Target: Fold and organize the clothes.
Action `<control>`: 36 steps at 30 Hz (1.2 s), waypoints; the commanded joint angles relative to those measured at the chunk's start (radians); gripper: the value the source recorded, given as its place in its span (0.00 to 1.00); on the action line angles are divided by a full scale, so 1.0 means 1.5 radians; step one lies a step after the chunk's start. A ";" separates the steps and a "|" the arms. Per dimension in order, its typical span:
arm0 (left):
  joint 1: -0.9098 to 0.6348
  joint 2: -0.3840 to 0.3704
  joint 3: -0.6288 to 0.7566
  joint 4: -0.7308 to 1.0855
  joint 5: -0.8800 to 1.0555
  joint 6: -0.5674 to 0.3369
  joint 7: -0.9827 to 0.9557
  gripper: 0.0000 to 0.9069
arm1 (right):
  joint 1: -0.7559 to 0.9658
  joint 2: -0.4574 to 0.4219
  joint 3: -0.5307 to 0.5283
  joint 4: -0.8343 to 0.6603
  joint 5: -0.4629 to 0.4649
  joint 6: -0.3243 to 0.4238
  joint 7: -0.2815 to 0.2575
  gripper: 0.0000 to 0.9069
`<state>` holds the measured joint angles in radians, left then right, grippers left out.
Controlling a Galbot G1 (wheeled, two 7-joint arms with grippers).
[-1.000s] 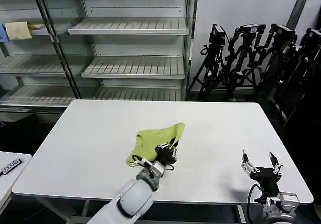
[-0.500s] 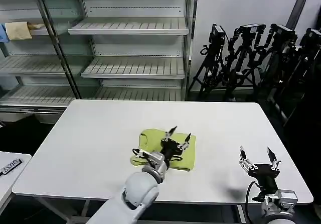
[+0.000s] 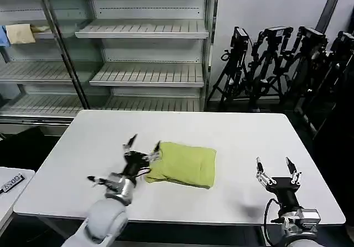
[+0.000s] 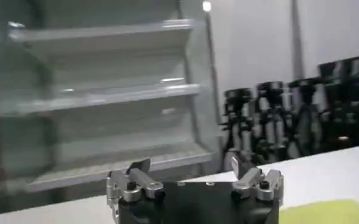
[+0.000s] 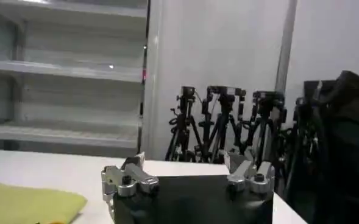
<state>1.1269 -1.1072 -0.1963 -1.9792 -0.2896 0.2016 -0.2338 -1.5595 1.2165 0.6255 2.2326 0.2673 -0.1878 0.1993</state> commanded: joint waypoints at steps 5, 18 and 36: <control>0.198 0.052 -0.163 -0.086 0.035 -0.034 -0.008 1.00 | 0.009 0.008 -0.027 0.001 -0.013 0.000 -0.004 1.00; 0.218 0.047 -0.169 -0.104 0.034 -0.022 -0.009 1.00 | 0.009 0.006 -0.033 0.002 -0.013 0.000 -0.003 1.00; 0.223 0.038 -0.165 -0.103 0.028 -0.026 -0.006 1.00 | 0.034 -0.006 -0.031 -0.008 0.001 -0.017 -0.005 1.00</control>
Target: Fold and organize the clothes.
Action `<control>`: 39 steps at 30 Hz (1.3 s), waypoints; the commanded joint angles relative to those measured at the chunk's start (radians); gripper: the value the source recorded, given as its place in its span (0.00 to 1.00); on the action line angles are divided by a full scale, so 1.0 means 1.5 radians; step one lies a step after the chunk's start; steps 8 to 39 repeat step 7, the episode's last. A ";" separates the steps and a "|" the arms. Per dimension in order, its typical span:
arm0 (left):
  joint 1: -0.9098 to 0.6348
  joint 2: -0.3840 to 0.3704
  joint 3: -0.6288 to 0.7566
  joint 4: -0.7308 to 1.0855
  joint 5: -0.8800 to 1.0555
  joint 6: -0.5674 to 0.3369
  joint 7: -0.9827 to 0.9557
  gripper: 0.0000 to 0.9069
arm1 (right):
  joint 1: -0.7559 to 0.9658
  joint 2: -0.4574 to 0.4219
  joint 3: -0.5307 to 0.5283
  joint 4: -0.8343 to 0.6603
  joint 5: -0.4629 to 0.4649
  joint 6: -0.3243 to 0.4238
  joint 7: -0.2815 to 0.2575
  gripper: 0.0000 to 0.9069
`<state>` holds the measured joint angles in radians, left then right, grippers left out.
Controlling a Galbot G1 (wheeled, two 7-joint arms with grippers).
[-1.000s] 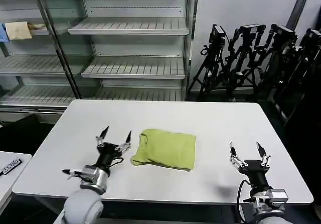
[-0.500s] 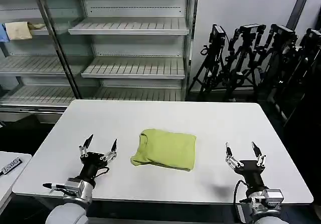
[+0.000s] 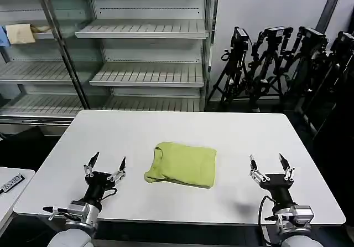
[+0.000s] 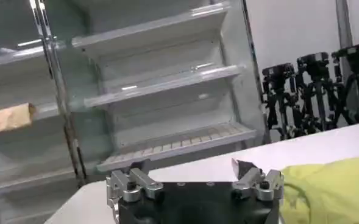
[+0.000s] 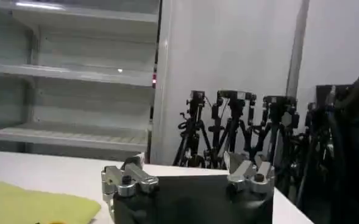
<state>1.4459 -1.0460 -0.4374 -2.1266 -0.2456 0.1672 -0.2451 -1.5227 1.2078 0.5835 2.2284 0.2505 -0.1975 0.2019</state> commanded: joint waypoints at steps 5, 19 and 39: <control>0.019 -0.004 -0.003 -0.004 0.001 -0.005 0.001 1.00 | 0.012 -0.002 0.004 -0.017 0.010 -0.009 -0.018 1.00; 0.020 -0.003 -0.004 -0.002 0.001 -0.008 0.002 1.00 | 0.013 -0.003 0.004 -0.022 -0.001 -0.007 -0.019 1.00; 0.020 -0.003 -0.004 -0.002 0.001 -0.008 0.002 1.00 | 0.013 -0.003 0.004 -0.022 -0.001 -0.007 -0.019 1.00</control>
